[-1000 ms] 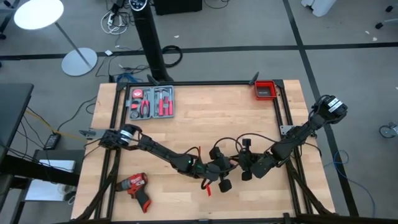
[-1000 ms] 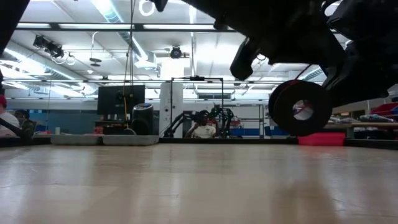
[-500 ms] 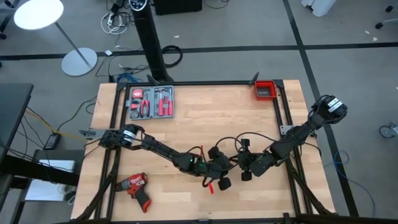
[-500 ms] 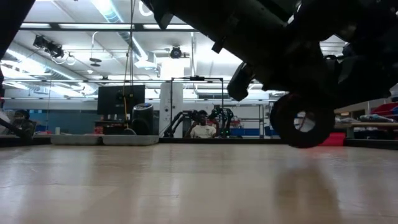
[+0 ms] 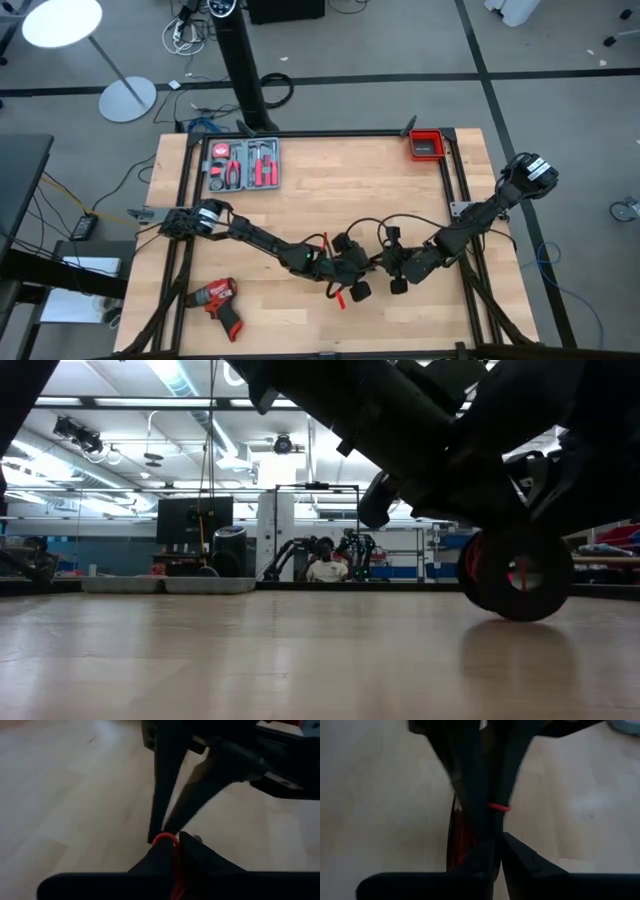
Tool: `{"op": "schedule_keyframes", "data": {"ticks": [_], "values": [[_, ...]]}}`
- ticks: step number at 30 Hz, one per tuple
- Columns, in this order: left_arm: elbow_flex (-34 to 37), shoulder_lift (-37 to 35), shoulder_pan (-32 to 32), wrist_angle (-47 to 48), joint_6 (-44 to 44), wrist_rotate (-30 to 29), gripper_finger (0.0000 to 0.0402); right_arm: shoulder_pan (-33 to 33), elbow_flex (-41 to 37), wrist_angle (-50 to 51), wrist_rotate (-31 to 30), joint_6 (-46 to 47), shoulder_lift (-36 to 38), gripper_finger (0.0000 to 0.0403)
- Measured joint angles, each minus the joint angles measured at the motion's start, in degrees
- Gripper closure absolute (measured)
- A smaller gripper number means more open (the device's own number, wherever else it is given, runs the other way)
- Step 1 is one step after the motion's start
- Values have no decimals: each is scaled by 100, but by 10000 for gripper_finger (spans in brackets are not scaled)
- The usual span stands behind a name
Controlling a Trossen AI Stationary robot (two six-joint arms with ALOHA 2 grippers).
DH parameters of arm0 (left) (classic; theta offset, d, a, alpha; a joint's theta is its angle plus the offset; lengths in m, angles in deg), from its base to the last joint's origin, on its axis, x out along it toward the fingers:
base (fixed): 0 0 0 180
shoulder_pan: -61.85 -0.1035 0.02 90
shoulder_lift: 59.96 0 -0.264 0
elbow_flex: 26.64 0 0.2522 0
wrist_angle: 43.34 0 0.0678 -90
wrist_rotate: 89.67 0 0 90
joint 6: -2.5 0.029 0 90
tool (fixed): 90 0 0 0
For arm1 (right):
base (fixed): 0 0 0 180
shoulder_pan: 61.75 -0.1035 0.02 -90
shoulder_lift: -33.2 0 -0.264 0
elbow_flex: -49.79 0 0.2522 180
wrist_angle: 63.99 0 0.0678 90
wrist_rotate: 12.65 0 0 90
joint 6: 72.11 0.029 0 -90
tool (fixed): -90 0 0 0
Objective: Coil cords
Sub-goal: Coil the red wire on the black spool
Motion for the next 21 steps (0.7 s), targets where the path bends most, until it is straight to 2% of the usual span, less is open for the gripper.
{"op": "schedule_keyframes", "data": {"ticks": [4,21], "values": [[2,4,-11,49,-25,-54,367,7,-2,-2,172,23,0,366],[10,6,-28,-108,30,180,367,105,-2,-22,164,23,0,367]]}}
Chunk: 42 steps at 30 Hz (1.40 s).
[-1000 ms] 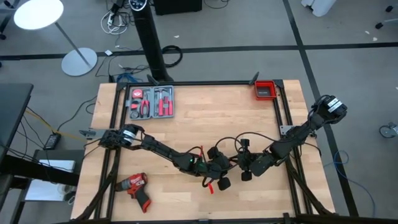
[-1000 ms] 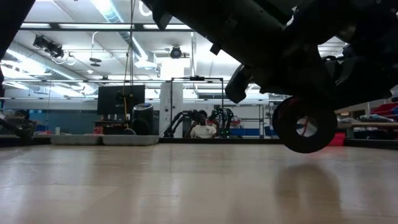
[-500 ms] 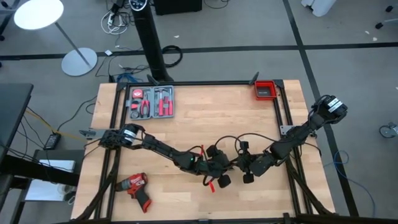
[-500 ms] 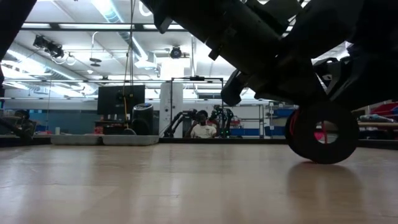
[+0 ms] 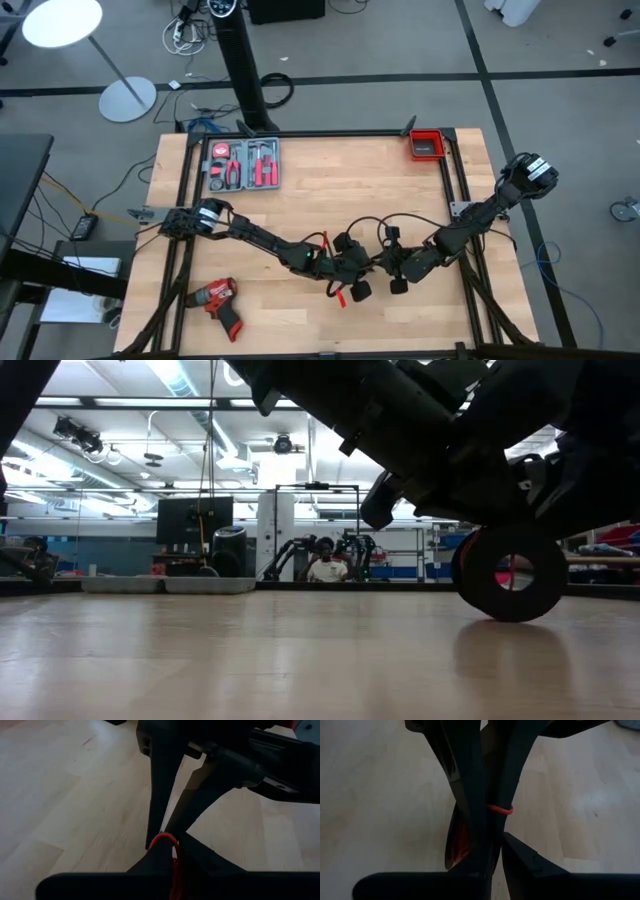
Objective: Coil cords
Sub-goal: Coil the red wire on the black spool
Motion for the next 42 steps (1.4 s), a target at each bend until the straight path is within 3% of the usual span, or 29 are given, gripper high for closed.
{"op": "schedule_keyframes", "data": {"ticks": [32,42], "values": [[-17,153,7,2,2,127,367,-123,4,160,-25,-22,4,352],[-13,160,11,-15,-5,105,368,-144,7,216,126,11,96,278]]}}
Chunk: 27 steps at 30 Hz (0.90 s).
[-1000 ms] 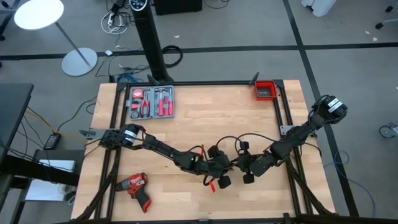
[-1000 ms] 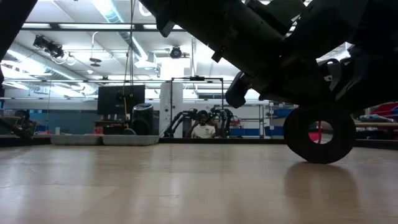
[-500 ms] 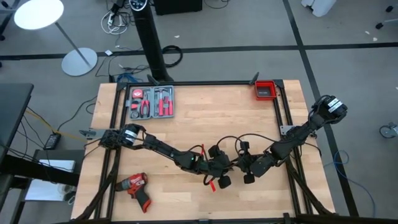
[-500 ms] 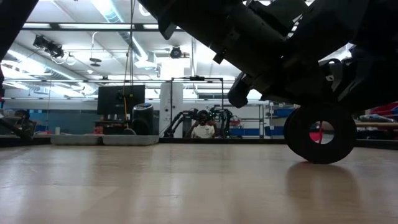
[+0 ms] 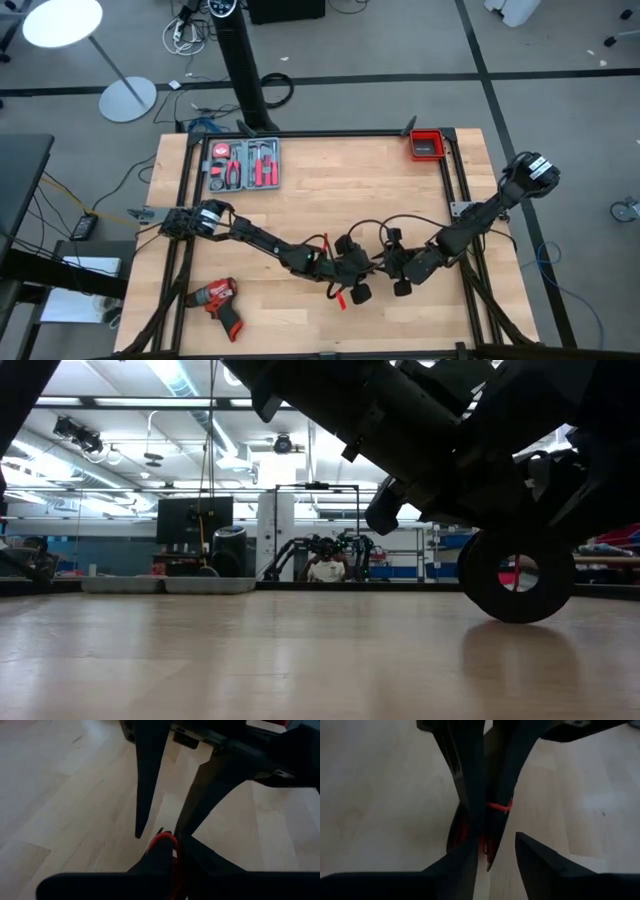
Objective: Coil cords
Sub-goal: Coil the red wire on the black spool
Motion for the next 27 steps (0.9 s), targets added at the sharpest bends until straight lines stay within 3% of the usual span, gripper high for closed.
{"op": "schedule_keyframes", "data": {"ticks": [18,27], "values": [[4,-39,-4,89,15,67,387,-7,2,411,316,95,621,275],[7,-41,-3,57,164,160,387,-308,2,-9,-274,-1089,568,288]]}}
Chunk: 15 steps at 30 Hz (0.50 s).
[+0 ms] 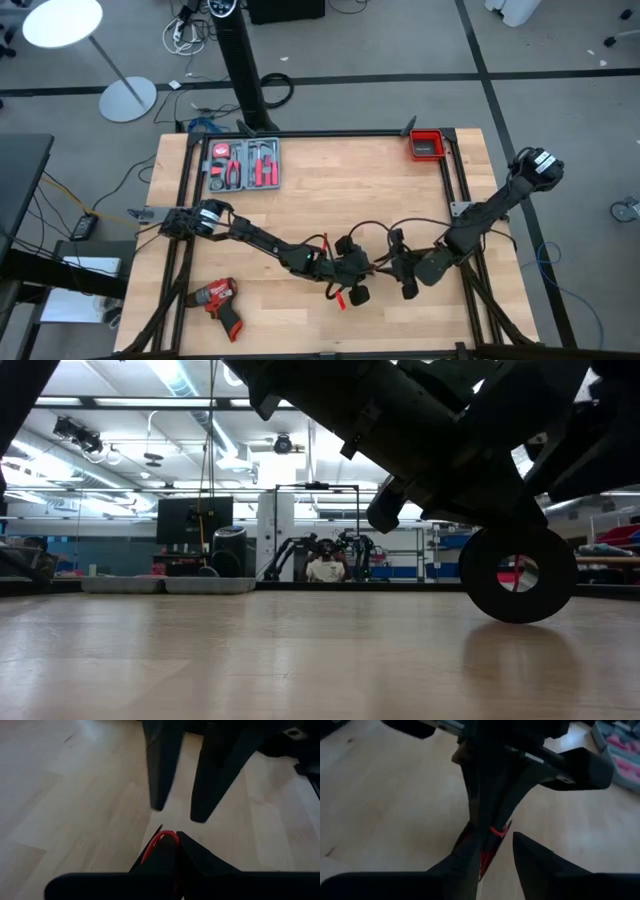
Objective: Coil cords
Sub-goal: Coil the red wire on the black spool
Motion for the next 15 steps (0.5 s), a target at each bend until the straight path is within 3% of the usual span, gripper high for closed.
{"op": "schedule_keyframes", "data": {"ticks": [9,15], "values": [[2,4,-2,-44,9,20,387,-104,0,-92,-140,-831,0,325],[7,8,-2,-92,9,85,387,126,0,-56,35,-1235,0,327]]}}
